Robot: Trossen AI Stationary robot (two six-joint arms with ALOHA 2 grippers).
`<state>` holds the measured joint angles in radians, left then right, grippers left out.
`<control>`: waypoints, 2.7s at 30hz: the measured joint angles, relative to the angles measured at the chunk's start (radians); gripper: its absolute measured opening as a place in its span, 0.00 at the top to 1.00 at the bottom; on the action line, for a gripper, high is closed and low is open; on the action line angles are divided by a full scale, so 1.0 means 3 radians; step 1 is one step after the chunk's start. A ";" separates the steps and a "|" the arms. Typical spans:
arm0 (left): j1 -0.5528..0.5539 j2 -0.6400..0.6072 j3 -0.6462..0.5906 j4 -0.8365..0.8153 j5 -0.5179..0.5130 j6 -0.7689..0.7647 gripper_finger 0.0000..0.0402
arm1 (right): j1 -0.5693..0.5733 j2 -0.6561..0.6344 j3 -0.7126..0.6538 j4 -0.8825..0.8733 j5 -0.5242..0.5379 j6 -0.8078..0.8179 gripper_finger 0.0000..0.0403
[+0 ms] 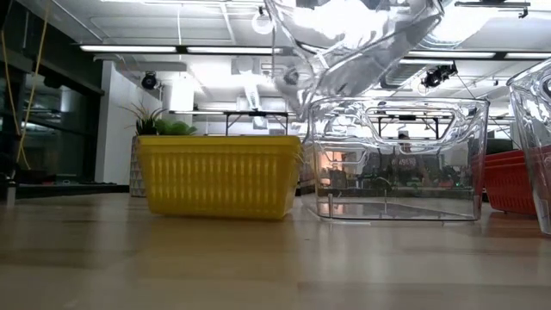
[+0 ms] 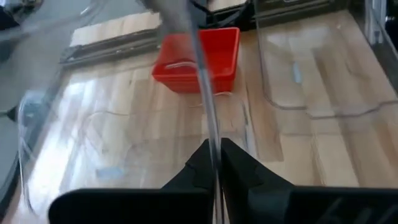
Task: Stack baskets by color
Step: Stack the top transparent bin on the middle transparent bin, then stack the bottom transparent bin on the stacked transparent bin
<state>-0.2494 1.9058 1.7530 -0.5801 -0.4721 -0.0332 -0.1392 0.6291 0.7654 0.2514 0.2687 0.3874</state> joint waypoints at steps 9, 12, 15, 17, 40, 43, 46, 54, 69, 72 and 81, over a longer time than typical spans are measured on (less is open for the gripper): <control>0.0004 0.0280 0.0065 0.0073 -0.0079 -0.0014 1.00 | -0.0001 -0.0005 0.0000 -0.0027 -0.0095 -0.0043 0.43; 0.0011 0.0347 0.0064 0.0041 -0.0046 -0.0006 1.00 | -0.0001 -0.0005 0.0000 -0.0039 -0.0122 -0.0083 0.43; 0.0011 0.0382 0.0064 0.0005 -0.0010 -0.0062 1.00 | -0.0001 -0.0004 0.0000 -0.0052 -0.0122 -0.0098 0.43; 0.0010 0.0381 0.0055 0.0003 -0.0013 -0.0063 1.00 | -0.0001 -0.0005 0.0000 -0.0052 -0.0122 -0.0102 0.43; 0.0067 0.0525 0.0046 -0.0200 0.0391 -0.0065 1.00 | 0.0000 -0.0005 0.0000 -0.0101 -0.0122 -0.0132 0.43; 0.0066 0.0525 0.0046 -0.0196 0.0405 0.0040 0.99 | -0.0001 -0.0003 0.0000 -0.0102 -0.0122 -0.0127 0.43; 0.0066 0.0525 0.0046 -0.0198 0.0348 0.0145 0.96 | 0.0000 -0.0005 0.0000 -0.0105 -0.0122 -0.0126 0.43; 0.0091 0.0525 0.0046 -0.0194 0.0304 0.0157 0.76 | 0.0000 -0.0005 0.0000 -0.0111 -0.0122 -0.0126 0.43; 0.0414 0.0423 0.1124 -0.1229 0.0972 0.0173 0.52 | 0.0000 -0.0005 0.0000 -0.0129 -0.0151 -0.0087 0.43; 0.0555 0.0202 0.1129 -0.1378 0.1104 0.0020 0.53 | -0.0001 -0.0005 0.0000 -0.0177 -0.0238 -0.0036 0.43; 0.0855 -0.0832 0.0335 -0.0606 0.1241 -0.0369 0.54 | 0.0000 0.0020 0.0001 -0.0592 -0.0448 0.0220 0.43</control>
<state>0.0070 1.6562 1.8536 -0.7618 -0.0998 -0.1439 -0.1390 0.6352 0.7657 0.0739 0.1344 0.4534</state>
